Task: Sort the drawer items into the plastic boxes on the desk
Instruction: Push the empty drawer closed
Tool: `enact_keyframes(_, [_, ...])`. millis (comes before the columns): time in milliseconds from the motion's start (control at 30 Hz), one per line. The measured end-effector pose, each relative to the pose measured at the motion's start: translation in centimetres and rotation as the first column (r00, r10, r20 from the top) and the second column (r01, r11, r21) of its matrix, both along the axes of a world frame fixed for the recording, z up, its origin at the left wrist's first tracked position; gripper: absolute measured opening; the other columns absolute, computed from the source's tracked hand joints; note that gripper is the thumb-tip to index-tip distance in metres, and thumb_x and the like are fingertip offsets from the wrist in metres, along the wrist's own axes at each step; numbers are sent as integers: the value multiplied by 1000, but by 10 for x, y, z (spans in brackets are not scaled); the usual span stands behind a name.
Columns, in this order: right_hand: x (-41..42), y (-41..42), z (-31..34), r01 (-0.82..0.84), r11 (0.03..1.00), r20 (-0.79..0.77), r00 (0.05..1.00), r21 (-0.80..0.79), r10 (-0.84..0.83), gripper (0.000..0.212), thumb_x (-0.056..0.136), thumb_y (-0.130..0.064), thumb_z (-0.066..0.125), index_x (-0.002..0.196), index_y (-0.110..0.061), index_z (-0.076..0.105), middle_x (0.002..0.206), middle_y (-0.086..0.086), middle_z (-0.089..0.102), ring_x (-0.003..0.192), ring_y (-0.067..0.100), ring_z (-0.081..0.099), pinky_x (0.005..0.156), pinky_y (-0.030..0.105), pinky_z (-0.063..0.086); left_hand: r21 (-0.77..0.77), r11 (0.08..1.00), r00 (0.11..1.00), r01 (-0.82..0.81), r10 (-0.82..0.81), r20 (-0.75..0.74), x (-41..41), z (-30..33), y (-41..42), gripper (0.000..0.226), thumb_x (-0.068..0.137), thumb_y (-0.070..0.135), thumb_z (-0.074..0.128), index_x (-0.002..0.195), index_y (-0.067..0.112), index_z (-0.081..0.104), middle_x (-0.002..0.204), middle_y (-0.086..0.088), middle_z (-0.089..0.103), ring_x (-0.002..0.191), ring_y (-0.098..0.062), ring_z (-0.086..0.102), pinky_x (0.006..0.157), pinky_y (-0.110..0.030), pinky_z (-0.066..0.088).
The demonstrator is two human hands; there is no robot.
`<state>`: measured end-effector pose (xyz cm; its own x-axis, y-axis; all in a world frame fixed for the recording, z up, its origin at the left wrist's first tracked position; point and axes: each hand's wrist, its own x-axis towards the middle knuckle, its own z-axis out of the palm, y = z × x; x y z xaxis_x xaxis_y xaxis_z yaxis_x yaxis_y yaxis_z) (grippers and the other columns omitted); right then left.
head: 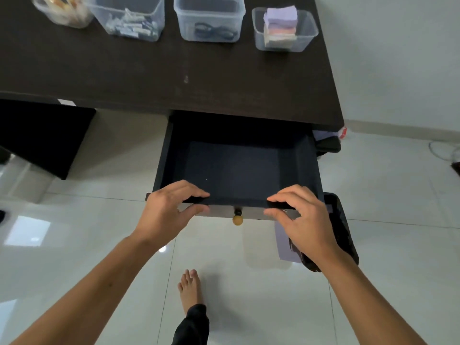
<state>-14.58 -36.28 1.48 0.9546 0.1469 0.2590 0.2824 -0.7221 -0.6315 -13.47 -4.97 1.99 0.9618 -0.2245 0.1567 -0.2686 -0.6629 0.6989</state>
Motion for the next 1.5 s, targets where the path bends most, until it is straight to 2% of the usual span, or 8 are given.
enact_keyframes(133, [41,4,-4,35,999,31,999,27,-35,23,81,-24,89,102,-18,82,100,-9,69,96,13,65,83,39,58,-15,1000,1000,1,0,5,45,-2,-1,25,84,25,86,109,24,81,104,19,71,97,3,68,88,-17,56])
enact_keyframes(267, [80,11,-10,115,990,200,975,-87,-96,31,80,-31,91,106,-17,82,110,0,66,106,20,55,88,40,54,65,997,981,-45,32,192,89,-9,1,42,77,30,91,114,16,76,116,4,66,115,-15,58,94,-43,56])
enact_keyframes(400, [118,-3,-1,215,933,259,956,-287,-140,94,74,-65,84,148,-13,58,158,14,42,146,35,40,121,50,35,314,944,925,-99,-29,378,141,-6,15,108,69,75,79,146,3,54,162,-19,37,159,-36,17,129,-60,12])
enact_keyframes(500, [145,-14,0,167,911,190,977,-378,-100,121,73,-83,69,163,-9,34,172,10,30,161,29,24,131,48,19,443,893,930,-77,-96,354,167,-7,18,125,72,91,61,157,3,39,169,-13,32,161,-30,18,130,-58,11])
enact_keyframes(767, [176,-20,-21,242,938,427,897,-247,-119,92,70,-79,80,133,-12,69,142,3,67,132,29,61,101,44,45,219,954,838,-203,54,542,183,-24,10,95,71,78,79,135,9,66,147,-3,62,142,-19,54,117,-44,38])
enact_keyframes(1000, [194,-9,-32,400,897,568,790,-189,-233,77,70,-81,78,107,-14,75,118,3,76,108,27,64,81,41,38,118,935,720,-333,172,672,198,-33,-2,75,69,75,83,107,10,75,123,2,75,122,-17,69,91,-40,43])
enact_keyframes(1300, [204,-2,-39,528,818,531,772,-228,-350,66,63,-66,91,97,-14,70,103,6,70,91,34,61,77,41,27,115,867,674,-484,286,681,206,-35,-14,59,78,70,79,95,14,70,105,0,75,95,-25,69,81,-41,33])
enact_keyframes(1500, [200,2,-34,519,809,490,800,-278,-345,64,60,-55,95,101,-12,70,103,8,69,93,35,61,78,40,26,196,839,711,-508,280,646,203,-32,-13,57,69,57,90,101,15,69,104,0,72,95,-22,63,82,-40,32])
